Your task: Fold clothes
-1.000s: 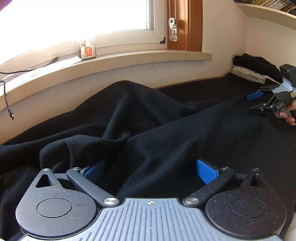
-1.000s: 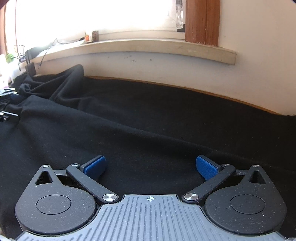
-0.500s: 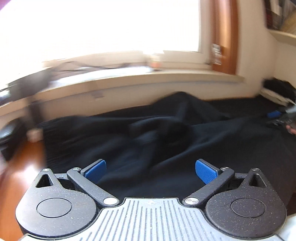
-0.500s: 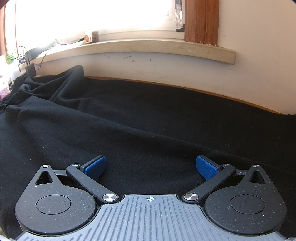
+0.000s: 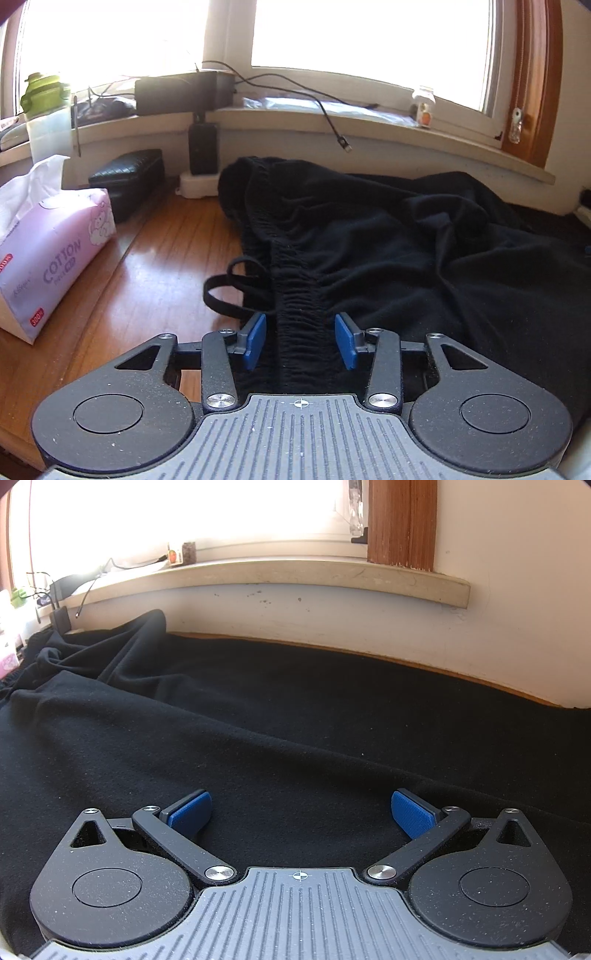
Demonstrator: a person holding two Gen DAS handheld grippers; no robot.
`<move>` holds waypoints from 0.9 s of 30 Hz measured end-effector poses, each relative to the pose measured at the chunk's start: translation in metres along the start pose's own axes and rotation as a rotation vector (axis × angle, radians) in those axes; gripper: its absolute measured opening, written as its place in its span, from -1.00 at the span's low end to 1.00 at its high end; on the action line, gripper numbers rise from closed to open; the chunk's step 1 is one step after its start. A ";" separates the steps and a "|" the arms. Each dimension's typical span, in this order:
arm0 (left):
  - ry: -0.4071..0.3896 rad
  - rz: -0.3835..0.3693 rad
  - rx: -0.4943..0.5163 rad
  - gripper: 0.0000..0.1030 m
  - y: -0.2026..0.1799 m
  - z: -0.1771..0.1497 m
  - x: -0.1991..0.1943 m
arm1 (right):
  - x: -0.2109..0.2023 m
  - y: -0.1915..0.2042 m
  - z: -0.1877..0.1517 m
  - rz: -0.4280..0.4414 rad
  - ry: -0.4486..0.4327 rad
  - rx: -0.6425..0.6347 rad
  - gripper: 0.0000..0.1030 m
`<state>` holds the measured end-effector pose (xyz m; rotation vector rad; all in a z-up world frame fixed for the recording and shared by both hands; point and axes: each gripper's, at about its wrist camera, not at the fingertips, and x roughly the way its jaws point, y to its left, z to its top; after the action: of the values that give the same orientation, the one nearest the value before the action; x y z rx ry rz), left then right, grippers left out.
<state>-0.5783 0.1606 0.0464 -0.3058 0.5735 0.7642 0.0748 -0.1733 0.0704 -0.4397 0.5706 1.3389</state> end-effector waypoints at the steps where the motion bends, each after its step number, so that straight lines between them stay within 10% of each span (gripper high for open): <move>1: 0.002 0.009 0.003 -0.07 -0.001 0.000 0.001 | 0.000 0.000 0.000 0.000 0.000 0.000 1.00; 3: 0.003 0.016 0.002 -0.08 -0.001 0.000 0.002 | 0.000 0.000 0.000 0.000 0.000 0.000 1.00; 6: -0.016 0.030 0.005 -0.76 -0.001 0.000 -0.003 | 0.000 0.000 0.000 0.000 0.000 0.001 1.00; 11: -0.092 0.052 -0.092 -0.82 0.025 0.009 -0.026 | 0.000 0.000 0.000 0.000 0.000 0.000 1.00; 14: -0.026 0.032 -0.084 -0.72 0.030 0.009 -0.019 | 0.000 0.000 0.000 0.000 0.000 0.001 1.00; 18: -0.029 0.029 -0.053 0.27 0.020 0.005 -0.016 | 0.000 0.000 0.000 0.000 0.000 0.000 1.00; 27: -0.085 0.060 0.000 0.51 -0.003 0.029 -0.008 | 0.000 0.000 0.000 0.001 0.000 0.000 1.00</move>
<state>-0.5696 0.1674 0.0745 -0.2561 0.5039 0.8311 0.0749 -0.1737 0.0704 -0.4398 0.5705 1.3396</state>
